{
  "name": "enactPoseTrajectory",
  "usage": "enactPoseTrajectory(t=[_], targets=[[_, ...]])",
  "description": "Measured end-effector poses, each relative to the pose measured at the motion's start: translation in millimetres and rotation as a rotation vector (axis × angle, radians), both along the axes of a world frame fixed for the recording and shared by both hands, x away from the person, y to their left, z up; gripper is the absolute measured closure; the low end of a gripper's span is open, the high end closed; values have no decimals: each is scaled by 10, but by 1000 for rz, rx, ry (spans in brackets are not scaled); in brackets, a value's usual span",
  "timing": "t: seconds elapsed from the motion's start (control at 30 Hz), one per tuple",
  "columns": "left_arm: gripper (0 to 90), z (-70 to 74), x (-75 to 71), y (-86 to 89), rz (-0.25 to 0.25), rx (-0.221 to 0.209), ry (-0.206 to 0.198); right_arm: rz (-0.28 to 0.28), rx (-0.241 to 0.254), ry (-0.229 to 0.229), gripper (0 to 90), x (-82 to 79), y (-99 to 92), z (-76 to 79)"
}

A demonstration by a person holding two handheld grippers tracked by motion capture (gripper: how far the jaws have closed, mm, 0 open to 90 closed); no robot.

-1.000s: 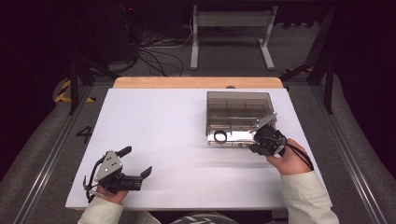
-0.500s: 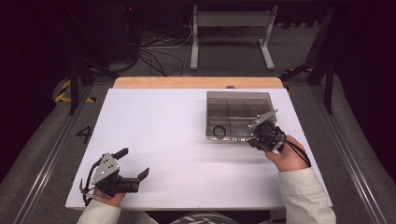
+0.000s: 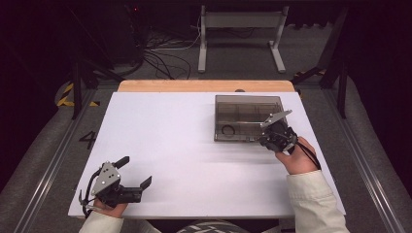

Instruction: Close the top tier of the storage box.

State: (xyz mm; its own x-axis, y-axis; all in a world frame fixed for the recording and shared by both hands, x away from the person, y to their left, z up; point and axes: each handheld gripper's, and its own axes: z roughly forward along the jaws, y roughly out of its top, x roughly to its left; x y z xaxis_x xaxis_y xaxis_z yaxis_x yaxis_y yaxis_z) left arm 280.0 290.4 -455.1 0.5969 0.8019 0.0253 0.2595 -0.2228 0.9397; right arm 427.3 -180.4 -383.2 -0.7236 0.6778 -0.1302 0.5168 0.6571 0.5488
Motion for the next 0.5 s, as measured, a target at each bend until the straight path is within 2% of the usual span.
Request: enactPoseTrajectory(t=[0.5], targets=[[4,-7,-102,78,35,1,2,-46,-7,-34,872,145,25,-39]])
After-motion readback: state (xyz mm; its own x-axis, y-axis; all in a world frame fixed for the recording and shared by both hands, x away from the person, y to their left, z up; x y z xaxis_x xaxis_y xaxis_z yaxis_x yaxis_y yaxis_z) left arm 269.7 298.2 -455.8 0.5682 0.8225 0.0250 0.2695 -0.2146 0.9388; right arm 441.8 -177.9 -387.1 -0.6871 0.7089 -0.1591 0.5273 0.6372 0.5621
